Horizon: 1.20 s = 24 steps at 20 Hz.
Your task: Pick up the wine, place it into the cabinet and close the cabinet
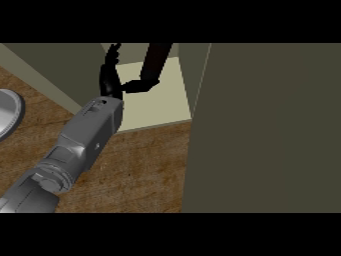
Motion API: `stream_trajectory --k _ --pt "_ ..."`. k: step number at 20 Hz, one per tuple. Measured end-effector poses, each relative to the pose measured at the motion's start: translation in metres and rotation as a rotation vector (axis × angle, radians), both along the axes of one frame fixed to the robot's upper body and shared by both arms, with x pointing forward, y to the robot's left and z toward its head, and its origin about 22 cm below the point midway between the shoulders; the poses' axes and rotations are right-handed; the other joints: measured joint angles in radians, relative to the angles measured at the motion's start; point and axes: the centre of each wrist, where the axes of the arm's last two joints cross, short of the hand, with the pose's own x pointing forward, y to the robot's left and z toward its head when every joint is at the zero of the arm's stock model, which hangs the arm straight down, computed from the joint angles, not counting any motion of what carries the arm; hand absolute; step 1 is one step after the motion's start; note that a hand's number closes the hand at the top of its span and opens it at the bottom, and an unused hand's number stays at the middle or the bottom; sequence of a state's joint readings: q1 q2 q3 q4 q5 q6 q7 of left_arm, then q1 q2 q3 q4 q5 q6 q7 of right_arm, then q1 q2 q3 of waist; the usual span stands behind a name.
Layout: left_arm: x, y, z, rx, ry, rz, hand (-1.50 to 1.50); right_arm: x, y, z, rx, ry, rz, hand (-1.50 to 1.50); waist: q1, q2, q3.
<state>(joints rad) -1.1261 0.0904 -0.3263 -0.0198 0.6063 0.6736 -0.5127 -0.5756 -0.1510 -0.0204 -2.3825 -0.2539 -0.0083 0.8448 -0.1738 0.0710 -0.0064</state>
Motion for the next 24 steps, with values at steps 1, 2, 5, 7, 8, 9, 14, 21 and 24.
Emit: stream_trajectory --k 1,2,5,7,8,9,14,21,24 --pt "0.000 -0.001 0.001 0.001 -0.006 -0.012 -1.50 0.000 0.000 0.000 0.002 0.001 -0.002 -1.50 0.002 0.001 -0.001" --pt "0.000 -0.002 0.001 0.000 -0.010 -0.027 -1.50 0.000 0.000 0.000 0.005 0.001 -0.002 -1.50 0.003 0.001 -0.002" --pt "0.000 -0.006 0.001 -0.005 -0.021 -0.095 -1.50 0.000 0.001 0.001 0.008 0.004 0.002 -1.50 0.012 -0.004 -0.005" --pt "0.000 -0.009 0.001 -0.032 -0.027 -0.160 -1.50 0.000 0.000 0.000 0.012 0.005 -0.004 -1.50 0.020 -0.006 -0.007" --pt "0.000 -0.010 0.002 -0.046 -0.033 -0.195 -1.50 0.000 -0.001 0.000 0.010 0.005 -0.007 -1.50 0.023 -0.008 -0.007" --pt "0.000 -0.013 0.003 -0.069 -0.050 -0.234 -1.50 0.000 0.000 0.001 0.012 0.005 -0.006 -1.50 0.030 -0.011 -0.007" --pt "0.000 -0.029 0.011 -0.221 -0.147 -0.431 -1.50 0.000 -0.003 0.000 0.013 0.020 -0.029 -1.50 0.065 -0.026 -0.005" --pt "-0.001 -0.052 0.019 -0.434 -0.234 -0.595 -1.50 -0.001 -0.008 0.003 0.018 0.045 -0.073 -1.50 0.115 -0.049 0.000" --pt "-0.002 -0.059 0.021 -0.469 -0.232 -0.639 -1.50 -0.002 -0.009 0.008 0.017 0.048 -0.092 -1.50 0.135 -0.058 0.001"
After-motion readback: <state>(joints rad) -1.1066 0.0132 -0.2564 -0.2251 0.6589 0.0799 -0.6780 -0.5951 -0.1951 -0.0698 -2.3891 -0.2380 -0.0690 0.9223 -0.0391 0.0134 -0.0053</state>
